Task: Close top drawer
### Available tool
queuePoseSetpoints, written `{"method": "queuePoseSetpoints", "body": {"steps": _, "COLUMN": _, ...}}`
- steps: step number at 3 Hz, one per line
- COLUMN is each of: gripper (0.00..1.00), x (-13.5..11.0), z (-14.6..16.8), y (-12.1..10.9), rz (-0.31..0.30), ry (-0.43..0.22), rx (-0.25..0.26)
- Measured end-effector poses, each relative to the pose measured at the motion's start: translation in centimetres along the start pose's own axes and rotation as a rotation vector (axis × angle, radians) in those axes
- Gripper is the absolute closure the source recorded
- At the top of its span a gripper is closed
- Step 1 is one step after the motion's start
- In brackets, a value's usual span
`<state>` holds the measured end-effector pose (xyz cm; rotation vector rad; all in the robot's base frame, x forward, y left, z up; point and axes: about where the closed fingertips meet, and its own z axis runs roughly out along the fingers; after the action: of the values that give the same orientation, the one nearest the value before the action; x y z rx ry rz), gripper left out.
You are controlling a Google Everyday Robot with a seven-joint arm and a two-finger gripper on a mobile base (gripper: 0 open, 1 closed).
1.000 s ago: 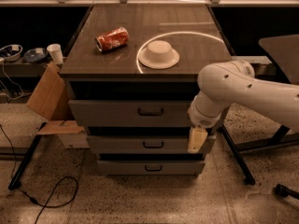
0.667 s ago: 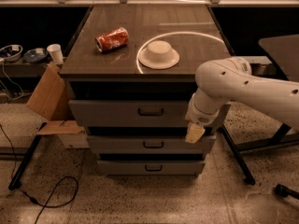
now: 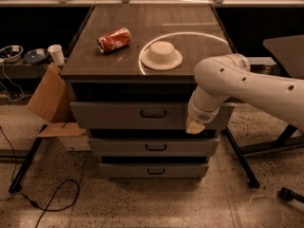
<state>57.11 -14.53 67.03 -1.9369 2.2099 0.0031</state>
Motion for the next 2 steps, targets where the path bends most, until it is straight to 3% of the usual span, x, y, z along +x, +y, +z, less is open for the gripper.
{"method": "queuePoseSetpoints", "body": {"steps": 1, "gripper": 0.31, "x": -0.41, "z": 0.18, "y": -0.43, "rz": 0.005, "ry": 0.0, "rx": -0.002}}
{"method": "queuePoseSetpoints", "body": {"steps": 2, "gripper": 0.07, "x": -0.47, "z": 0.2, "y": -0.48, "rz": 0.006, "ry": -0.001, "rx": -0.003}}
